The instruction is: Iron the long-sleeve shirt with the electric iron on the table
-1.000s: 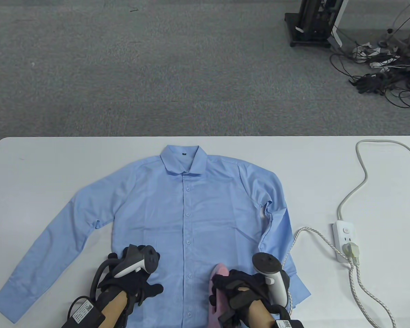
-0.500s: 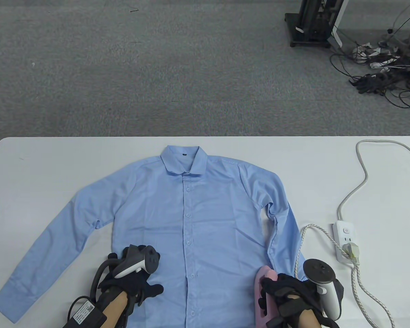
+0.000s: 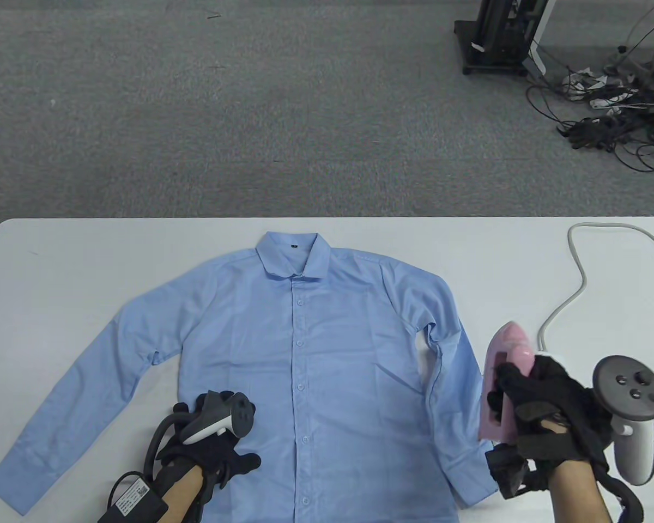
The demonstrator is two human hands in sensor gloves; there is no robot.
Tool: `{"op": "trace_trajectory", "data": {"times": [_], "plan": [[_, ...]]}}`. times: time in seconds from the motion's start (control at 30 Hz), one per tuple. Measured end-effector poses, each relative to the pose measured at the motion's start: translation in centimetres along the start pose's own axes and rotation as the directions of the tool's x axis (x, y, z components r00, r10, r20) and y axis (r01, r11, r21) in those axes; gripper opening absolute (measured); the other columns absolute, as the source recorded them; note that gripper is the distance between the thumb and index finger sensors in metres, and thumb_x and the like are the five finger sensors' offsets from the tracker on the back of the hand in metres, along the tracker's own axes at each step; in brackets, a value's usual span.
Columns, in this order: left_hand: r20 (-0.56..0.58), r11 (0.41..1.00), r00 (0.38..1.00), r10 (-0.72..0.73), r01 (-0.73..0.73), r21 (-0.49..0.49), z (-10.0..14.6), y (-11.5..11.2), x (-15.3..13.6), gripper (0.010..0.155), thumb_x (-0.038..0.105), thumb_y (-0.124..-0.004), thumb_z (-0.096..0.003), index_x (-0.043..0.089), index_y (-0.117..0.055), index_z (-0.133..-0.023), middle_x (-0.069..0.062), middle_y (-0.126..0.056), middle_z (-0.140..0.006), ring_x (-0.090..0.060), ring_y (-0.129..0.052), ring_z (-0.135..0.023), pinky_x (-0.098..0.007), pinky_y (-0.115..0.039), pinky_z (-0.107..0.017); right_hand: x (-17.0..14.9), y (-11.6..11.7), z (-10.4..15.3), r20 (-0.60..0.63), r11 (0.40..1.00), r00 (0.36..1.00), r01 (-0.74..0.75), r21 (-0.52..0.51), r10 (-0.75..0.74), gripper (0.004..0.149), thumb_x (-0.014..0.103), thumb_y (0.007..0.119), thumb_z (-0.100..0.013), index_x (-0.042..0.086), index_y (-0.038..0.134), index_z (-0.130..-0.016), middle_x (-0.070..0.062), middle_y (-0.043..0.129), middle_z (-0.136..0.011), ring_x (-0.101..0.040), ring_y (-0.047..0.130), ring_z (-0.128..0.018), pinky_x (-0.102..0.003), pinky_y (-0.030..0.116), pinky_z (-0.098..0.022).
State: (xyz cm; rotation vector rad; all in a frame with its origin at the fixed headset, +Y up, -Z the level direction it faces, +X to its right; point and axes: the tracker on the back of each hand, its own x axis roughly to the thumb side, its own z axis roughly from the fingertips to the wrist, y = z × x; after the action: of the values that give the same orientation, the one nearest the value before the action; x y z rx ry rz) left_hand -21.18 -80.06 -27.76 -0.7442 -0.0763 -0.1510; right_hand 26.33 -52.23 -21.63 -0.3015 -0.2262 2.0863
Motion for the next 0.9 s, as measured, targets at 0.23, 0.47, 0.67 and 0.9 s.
{"op": "trace_trajectory", "data": {"times": [0.23,0.47,0.67,0.9], "plan": [[0.001,1.000,1.000,-0.003,0.003,-0.004,0.0,0.0,0.0,0.093,0.078,-0.057,-0.0261,0.049,0.003,-0.092,0.004,0.014,-0.107,-0.036,0.006,-0.105,-0.068,-0.005,-0.071,9.2,1.4,0.7,0.414,0.989,0.899,0.146,0.031,-0.145,0.064,0.034,0.076,-0.043,-0.012,0.056,-0.083,-0.020,0.081,-0.067,-0.029,0.097,-0.041,-0.049,0.087,-0.033],[0.007,1.000,1.000,-0.001,0.001,-0.001,0.1,0.2,0.0,0.094,0.077,-0.058,-0.0260,0.049,0.003,-0.092,0.004,0.014,-0.107,-0.037,0.006,-0.105,-0.067,-0.005,-0.072,15.3,12.3,0.2,0.646,0.934,0.690,0.128,0.333,-0.326,0.064,0.035,0.077,-0.042,-0.007,0.056,-0.086,-0.017,0.081,-0.071,-0.026,0.097,-0.045,-0.047,0.088,-0.037],[-0.102,0.942,0.976,0.194,-0.157,0.296,1.1,3.2,-5.3,0.081,0.070,-0.062,-0.0326,0.049,-0.023,-0.100,0.007,-0.008,-0.116,-0.030,-0.010,-0.111,-0.065,-0.007,-0.074,11.8,27.3,-4.1,0.150,0.701,0.928,0.144,0.699,-0.340,0.065,0.033,0.077,-0.043,-0.011,0.056,-0.085,-0.021,0.080,-0.069,-0.028,0.097,-0.043,-0.048,0.088,-0.034],[-0.206,0.977,0.957,0.202,-0.182,0.115,-2.0,1.0,-7.9,0.093,0.076,-0.056,-0.0267,0.048,0.004,-0.092,0.008,0.014,-0.106,-0.026,0.005,-0.108,-0.063,0.000,-0.072,4.3,40.6,-9.3,-0.142,0.558,0.982,0.187,0.808,-0.124,0.070,0.023,0.074,-0.045,-0.015,0.036,-0.090,-0.026,0.064,-0.081,-0.033,0.088,-0.056,-0.052,0.079,-0.044]]}}
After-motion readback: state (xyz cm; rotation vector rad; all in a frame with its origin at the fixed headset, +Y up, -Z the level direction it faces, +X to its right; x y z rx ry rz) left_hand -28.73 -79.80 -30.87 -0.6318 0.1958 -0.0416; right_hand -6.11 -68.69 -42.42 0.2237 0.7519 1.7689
